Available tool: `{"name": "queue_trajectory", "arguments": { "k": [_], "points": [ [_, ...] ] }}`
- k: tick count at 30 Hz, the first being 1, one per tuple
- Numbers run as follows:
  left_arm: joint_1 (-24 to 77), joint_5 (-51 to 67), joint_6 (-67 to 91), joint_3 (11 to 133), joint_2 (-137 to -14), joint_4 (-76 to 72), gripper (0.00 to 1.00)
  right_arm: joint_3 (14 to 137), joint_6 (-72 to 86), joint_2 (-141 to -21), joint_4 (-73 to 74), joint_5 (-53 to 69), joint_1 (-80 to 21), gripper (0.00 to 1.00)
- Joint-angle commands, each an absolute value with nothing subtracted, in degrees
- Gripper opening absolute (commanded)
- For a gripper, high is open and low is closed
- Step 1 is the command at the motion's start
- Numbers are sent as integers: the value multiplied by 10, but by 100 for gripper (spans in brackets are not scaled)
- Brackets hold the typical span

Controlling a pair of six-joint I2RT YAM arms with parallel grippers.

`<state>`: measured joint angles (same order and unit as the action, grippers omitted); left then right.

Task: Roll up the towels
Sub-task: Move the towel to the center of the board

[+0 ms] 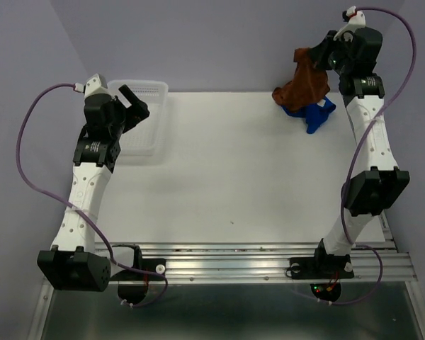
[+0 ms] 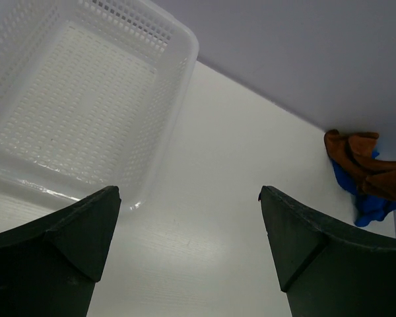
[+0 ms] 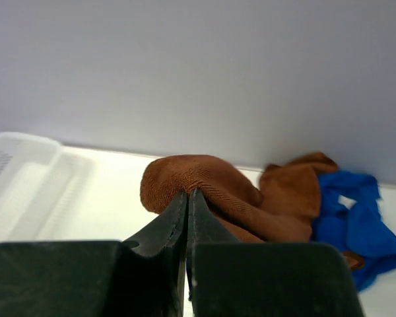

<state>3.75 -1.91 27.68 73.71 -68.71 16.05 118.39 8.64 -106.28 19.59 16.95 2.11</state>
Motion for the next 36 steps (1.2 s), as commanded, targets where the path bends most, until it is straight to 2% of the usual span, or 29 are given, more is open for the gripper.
{"name": "queue_trajectory", "arguments": {
  "k": [1, 13, 18, 21, 26, 28, 29, 30, 32, 34, 36],
  "points": [
    [39, -4, 285, 730, -651, 145, 99, 1196, 119, -1020, 177, 262, -10, 1],
    [38, 17, 302, 723, -599, 163, 99, 1339, 221, -992, 138, 436, -142, 1],
    [39, 6, 304, 738, -585, 188, 99, 1325, 311, -981, 38, 515, -156, 1],
    [39, -4, 307, 744, -582, 197, 99, 1294, 325, -969, 33, 509, -156, 1],
    [39, -28, 309, 737, -577, 212, 99, 1037, 307, -881, 40, 454, -113, 1],
    [39, -31, 308, 732, -581, 220, 99, 937, 312, -859, 38, 448, -39, 1],
    [38, -33, 310, 725, -583, 221, 99, 845, 308, -850, 40, 449, -12, 1],
    [39, -30, 315, 721, -584, 223, 99, 798, 311, -839, 38, 445, 47, 1],
    [39, -7, 317, 709, -591, 223, 99, 719, 294, -834, 43, 442, 94, 1],
    [40, 27, 319, 683, -597, 222, 99, 643, 246, -836, 54, 435, 129, 35],
    [47, 67, 317, 654, -606, 226, 99, 635, 190, -845, 119, 384, 129, 62]
  ]
}}
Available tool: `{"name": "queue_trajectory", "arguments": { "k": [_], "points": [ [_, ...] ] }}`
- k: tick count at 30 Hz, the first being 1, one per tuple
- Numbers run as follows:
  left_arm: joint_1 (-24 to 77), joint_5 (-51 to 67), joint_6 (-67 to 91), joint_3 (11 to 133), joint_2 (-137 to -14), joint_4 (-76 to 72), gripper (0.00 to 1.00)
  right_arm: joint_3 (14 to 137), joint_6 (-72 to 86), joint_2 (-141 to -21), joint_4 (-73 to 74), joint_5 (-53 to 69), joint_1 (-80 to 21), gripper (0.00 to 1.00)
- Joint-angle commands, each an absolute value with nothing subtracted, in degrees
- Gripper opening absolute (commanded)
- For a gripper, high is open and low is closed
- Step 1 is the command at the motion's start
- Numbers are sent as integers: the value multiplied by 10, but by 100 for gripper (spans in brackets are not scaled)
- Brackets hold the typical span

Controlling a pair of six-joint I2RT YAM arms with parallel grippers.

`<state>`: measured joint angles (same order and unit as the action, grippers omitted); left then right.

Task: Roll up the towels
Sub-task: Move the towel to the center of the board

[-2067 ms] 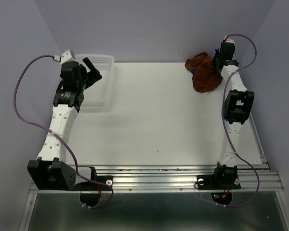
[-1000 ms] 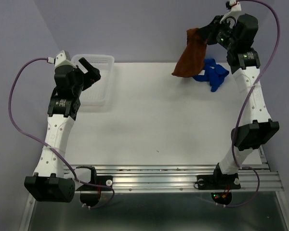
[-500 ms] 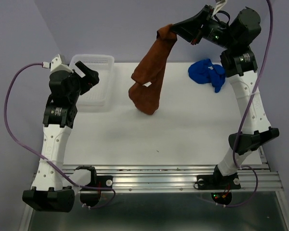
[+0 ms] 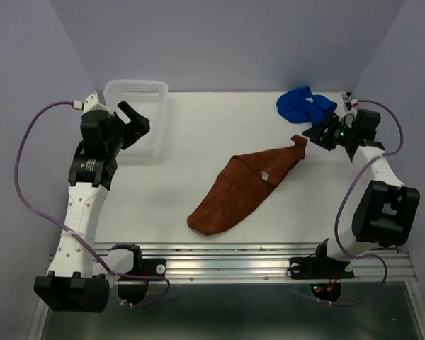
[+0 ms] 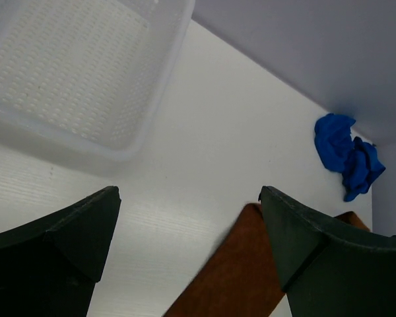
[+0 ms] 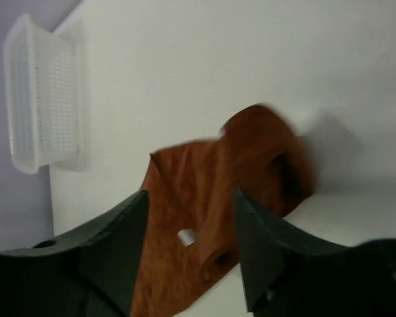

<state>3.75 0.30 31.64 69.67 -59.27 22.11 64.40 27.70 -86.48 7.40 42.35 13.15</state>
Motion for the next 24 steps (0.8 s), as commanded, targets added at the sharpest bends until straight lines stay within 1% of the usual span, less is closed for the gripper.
{"name": "queue_trajectory", "arguments": {
  "k": [1, 2, 3, 4, 5, 6, 7, 9, 12, 14, 15, 18, 21, 24],
  "points": [
    [55, 76, 317, 643, -610, 228, 99, 637, 179, -845, 140, 368, 129, 71],
    [64, 75, 320, 622, -611, 229, 99, 638, 175, -844, 149, 347, 129, 77],
    [76, 68, 325, 611, -612, 232, 99, 637, 168, -838, 156, 305, 129, 80],
    [91, 60, 332, 600, -613, 240, 99, 635, 167, -832, 165, 285, 129, 90],
    [123, 45, 337, 592, -613, 243, 99, 635, 164, -817, 173, 261, 129, 97],
    [140, 34, 353, 573, -614, 253, 99, 634, 162, -809, 184, 230, 129, 100],
    [172, 19, 362, 556, -615, 256, 99, 631, 165, -790, 190, 215, 129, 100],
    [195, 17, 387, 535, -618, 257, 99, 619, 170, -771, 192, 200, 129, 100],
    [226, 41, 410, 492, -628, 257, 99, 586, 183, -736, 196, 183, 124, 100],
    [248, 54, 423, 470, -635, 256, 99, 574, 189, -721, 208, 143, 106, 100],
    [274, 54, 429, 452, -640, 254, 99, 565, 188, -709, 223, 109, 94, 100],
    [320, 54, 452, 419, -656, 242, 99, 548, 200, -693, 256, 55, 87, 100],
    [335, 59, 464, 396, -680, 222, 98, 527, 209, -682, 257, 54, 82, 100],
    [347, 61, 462, 392, -713, 193, 93, 502, 214, -672, 244, 68, 82, 100]
  ]
}}
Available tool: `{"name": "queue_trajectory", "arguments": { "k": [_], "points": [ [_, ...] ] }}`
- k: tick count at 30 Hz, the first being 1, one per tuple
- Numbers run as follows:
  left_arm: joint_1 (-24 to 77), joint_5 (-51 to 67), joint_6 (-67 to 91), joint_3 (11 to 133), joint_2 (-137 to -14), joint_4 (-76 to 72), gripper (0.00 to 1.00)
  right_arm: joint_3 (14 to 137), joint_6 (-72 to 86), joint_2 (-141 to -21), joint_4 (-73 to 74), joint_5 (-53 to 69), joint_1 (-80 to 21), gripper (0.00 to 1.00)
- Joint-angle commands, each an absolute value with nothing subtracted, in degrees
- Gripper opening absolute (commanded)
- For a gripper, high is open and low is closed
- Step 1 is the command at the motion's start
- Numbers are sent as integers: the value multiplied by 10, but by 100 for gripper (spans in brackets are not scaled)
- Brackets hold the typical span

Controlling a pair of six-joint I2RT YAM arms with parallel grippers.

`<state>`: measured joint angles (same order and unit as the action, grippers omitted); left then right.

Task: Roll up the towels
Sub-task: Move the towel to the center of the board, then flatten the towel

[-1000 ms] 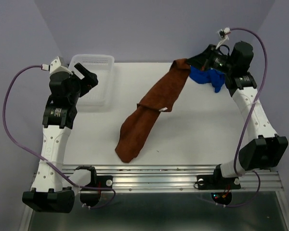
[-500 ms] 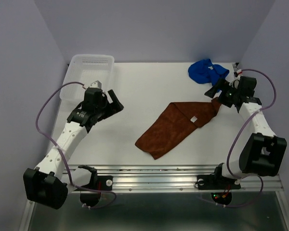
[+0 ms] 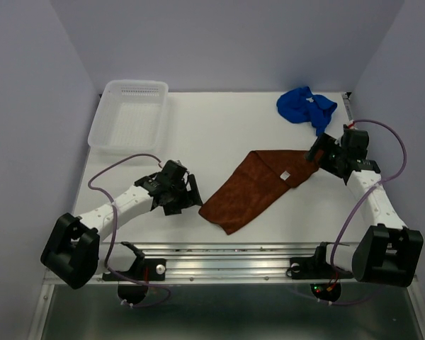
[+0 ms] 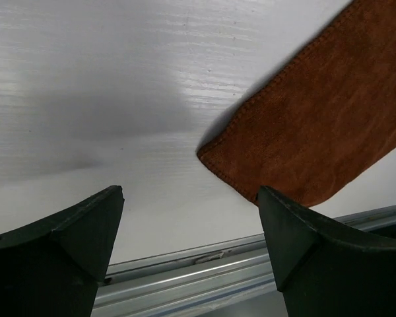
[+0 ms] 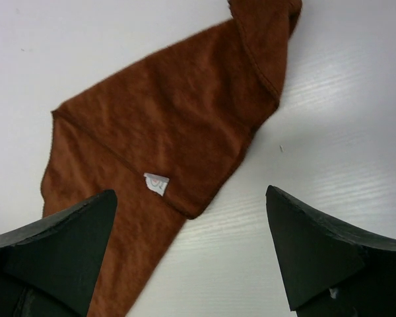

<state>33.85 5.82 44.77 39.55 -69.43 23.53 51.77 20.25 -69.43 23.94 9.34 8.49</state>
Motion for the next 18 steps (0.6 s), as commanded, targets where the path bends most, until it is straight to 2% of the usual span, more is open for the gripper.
{"name": "queue_trajectory", "arguments": {
  "k": [1, 3, 12, 14, 15, 18],
  "points": [
    [356, 59, 461, 393, -729, 186, 90, 500, 215, -673, 244, 73, 82, 100],
    [366, 54, 458, 397, -746, 185, 89, 499, 219, -673, 244, 76, 82, 100],
    [410, 16, 446, 442, -842, 188, 72, 492, 225, -679, 240, 67, 82, 100],
    [417, 7, 447, 446, -860, 192, 66, 493, 226, -679, 241, 63, 82, 100],
    [419, 6, 451, 451, -867, 197, 56, 493, 227, -680, 241, 62, 82, 100],
    [427, -32, 455, 467, -893, 224, 42, 496, 227, -679, 242, 62, 82, 100]
  ]
}}
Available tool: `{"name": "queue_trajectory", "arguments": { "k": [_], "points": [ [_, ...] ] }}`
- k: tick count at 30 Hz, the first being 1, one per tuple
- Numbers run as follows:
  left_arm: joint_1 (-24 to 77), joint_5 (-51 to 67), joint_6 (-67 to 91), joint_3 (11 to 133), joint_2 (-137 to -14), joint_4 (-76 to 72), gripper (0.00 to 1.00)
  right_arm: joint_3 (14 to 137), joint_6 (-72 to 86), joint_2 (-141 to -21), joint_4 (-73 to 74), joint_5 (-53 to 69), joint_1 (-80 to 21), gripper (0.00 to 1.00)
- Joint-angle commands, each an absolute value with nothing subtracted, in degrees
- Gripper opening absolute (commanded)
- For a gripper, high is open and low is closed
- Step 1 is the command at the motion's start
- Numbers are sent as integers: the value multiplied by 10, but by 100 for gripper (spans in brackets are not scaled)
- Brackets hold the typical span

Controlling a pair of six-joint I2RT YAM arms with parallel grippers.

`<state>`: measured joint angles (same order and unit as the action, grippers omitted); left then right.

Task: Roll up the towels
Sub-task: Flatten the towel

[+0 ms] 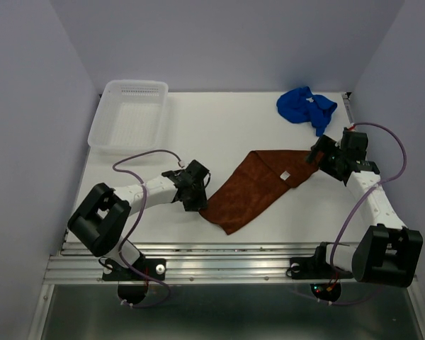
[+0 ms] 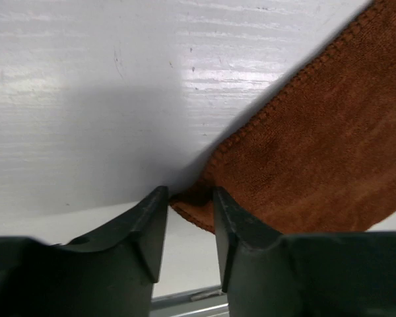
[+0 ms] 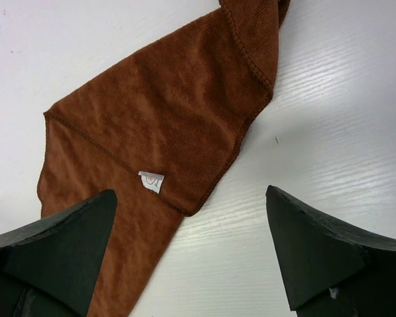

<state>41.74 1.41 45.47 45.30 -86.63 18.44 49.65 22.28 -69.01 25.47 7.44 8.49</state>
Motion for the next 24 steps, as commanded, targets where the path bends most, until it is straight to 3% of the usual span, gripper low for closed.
{"name": "queue_trajectory", "arguments": {
  "k": [1, 2, 5, 6, 7, 11, 13, 16, 24],
  "points": [
    [438, -41, 455, 471, -903, 228, 42, 496, 227, -679, 241, 61, 82, 100],
    [444, -43, 455, 475, -906, 230, 42, 496, 227, -679, 242, 60, 82, 100],
    [460, -51, 453, 485, -924, 243, 23, 494, 228, -681, 243, 60, 82, 100],
    [463, -57, 454, 488, -926, 250, 2, 494, 228, -681, 250, 62, 82, 100],
    [464, -64, 458, 488, -929, 264, 0, 494, 226, -682, 254, 63, 82, 100],
    [463, -124, 473, 504, -929, 307, 0, 494, 202, -688, 287, 47, 43, 100],
    [463, -147, 474, 522, -926, 321, 0, 510, 181, -704, 315, -51, -66, 100],
    [455, -168, 477, 541, -925, 336, 0, 523, 159, -742, 336, -124, -146, 100],
    [375, -214, 426, 576, -940, 323, 0, 555, 83, -811, 321, -162, -256, 100]
  ]
}}
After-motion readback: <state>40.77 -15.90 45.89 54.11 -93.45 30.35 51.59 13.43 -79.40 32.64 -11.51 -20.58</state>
